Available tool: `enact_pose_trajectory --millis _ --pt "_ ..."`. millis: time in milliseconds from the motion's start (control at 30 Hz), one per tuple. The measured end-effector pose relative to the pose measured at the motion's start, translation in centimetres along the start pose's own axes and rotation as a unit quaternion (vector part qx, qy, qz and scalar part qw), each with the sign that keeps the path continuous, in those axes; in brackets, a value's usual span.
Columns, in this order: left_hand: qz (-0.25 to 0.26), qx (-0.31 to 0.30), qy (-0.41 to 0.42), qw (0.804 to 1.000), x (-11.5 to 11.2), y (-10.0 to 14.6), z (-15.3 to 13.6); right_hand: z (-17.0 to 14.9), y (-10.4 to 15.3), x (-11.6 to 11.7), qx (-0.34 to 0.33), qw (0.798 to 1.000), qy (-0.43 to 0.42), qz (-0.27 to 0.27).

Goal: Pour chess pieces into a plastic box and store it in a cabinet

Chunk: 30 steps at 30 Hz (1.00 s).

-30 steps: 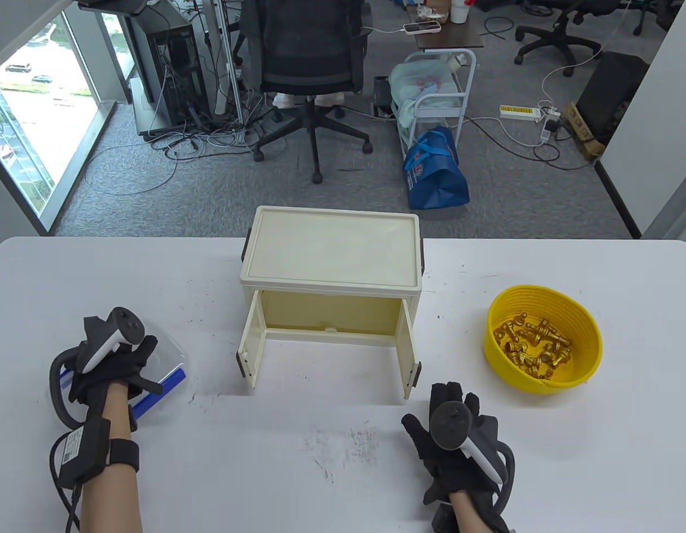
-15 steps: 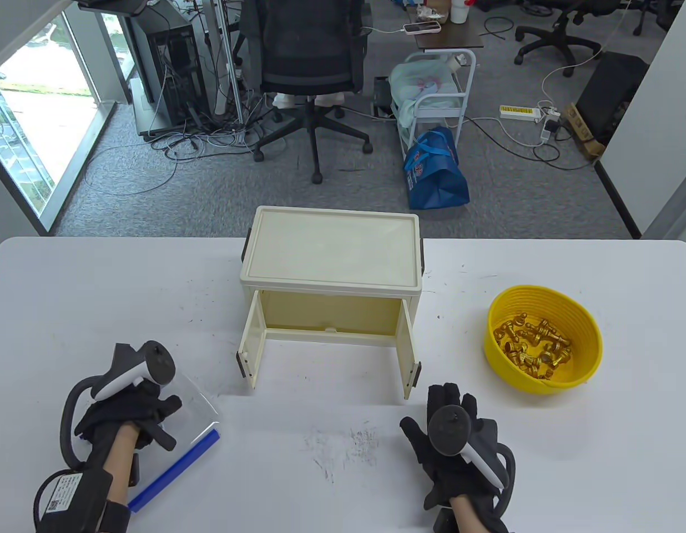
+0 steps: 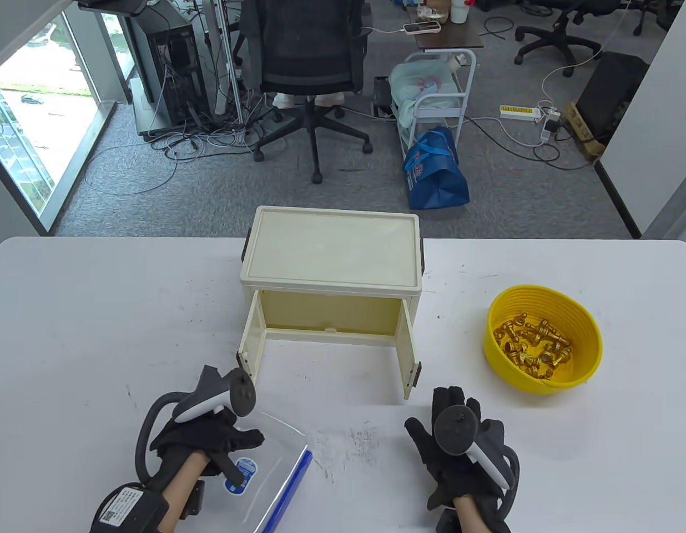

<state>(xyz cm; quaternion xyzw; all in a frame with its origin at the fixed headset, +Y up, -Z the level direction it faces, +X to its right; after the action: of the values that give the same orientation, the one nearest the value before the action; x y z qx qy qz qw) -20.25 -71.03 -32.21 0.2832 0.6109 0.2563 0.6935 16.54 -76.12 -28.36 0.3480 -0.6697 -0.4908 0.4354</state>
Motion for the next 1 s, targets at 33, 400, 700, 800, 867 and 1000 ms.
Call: enact_pose_trajectory --millis 33,400,700,800,867,1000 --pt "0.006 0.001 0.004 1.000 0.2 -0.1 0.9 0.0 0.0 0.0 0.001 1.000 -0.001 0.001" --pt "0.114 0.071 0.145 0.980 1.7 -2.5 5.6 -0.3 0.1 -0.1 0.004 1.000 -0.009 0.005" --pt "0.113 0.097 0.167 0.975 3.9 -4.6 6.3 -0.6 0.1 -0.2 0.006 1.000 -0.018 0.007" --pt "0.111 0.100 0.181 0.972 4.4 -5.3 6.6 -0.6 0.1 -0.2 0.007 1.000 -0.018 0.010" --pt "0.110 0.100 0.186 0.971 4.7 -5.6 6.7 -0.6 0.1 -0.2 0.007 1.000 -0.019 0.010" --pt "0.109 0.094 0.178 0.973 5.1 -6.0 6.9 -0.4 0.3 -0.4 -0.004 1.000 -0.021 0.007"
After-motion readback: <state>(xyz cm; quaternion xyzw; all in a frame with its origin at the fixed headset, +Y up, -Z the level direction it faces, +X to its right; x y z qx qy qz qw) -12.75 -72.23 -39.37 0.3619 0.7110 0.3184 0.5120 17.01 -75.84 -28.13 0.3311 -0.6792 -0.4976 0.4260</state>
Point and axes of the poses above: the tracker on the back of each hand, its own z axis roughly to the thumb side, its own y axis roughly from the fingertips to the wrist, x = y × z, the point moved 1 cm from there along -y, roughly from the wrist to the fingertips, and after that the axes turned 4 degrees about -z, right-handed, at the moved point
